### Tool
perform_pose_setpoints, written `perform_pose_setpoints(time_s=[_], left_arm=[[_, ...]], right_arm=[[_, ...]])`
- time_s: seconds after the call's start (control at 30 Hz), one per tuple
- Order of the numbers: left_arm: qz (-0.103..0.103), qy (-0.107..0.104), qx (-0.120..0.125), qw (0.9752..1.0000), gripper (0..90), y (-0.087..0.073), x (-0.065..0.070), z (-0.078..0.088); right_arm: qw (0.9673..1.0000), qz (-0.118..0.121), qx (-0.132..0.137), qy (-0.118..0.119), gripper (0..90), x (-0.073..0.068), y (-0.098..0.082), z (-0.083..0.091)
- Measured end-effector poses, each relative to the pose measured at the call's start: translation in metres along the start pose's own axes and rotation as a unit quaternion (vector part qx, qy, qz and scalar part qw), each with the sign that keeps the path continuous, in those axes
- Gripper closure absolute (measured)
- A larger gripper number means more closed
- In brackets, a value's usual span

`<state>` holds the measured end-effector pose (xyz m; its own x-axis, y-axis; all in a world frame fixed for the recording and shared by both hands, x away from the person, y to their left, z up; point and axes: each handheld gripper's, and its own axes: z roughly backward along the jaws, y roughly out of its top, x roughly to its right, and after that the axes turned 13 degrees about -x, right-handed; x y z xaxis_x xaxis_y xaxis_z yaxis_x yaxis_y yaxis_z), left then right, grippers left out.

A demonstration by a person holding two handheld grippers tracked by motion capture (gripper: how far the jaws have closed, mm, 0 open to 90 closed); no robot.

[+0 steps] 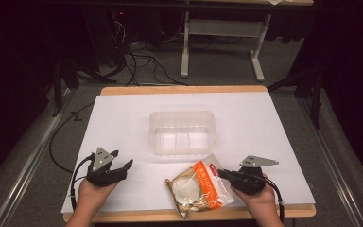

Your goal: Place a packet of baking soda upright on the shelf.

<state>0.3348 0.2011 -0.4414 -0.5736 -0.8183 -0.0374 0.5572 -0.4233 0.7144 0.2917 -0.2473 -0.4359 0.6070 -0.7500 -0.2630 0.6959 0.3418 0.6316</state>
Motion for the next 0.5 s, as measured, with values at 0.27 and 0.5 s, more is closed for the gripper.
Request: perform_pose_setpoints(time_s=[0.27, 0.5], left_arm=[[0.000, 0.000, 0.000, 1.0000, 34.9, 0.000, -0.001, 0.001], [-0.001, -0.001, 0.000, 1.0000, 34.9, 0.000, 0.000, 0.001]], right_arm=[[0.9993, -0.022, 0.026, -0.017, 90.0, 0.013, -0.003, 0.018], [0.9969, -0.049, 0.053, -0.031, 90.0, 0.027, -0.007, 0.034]])
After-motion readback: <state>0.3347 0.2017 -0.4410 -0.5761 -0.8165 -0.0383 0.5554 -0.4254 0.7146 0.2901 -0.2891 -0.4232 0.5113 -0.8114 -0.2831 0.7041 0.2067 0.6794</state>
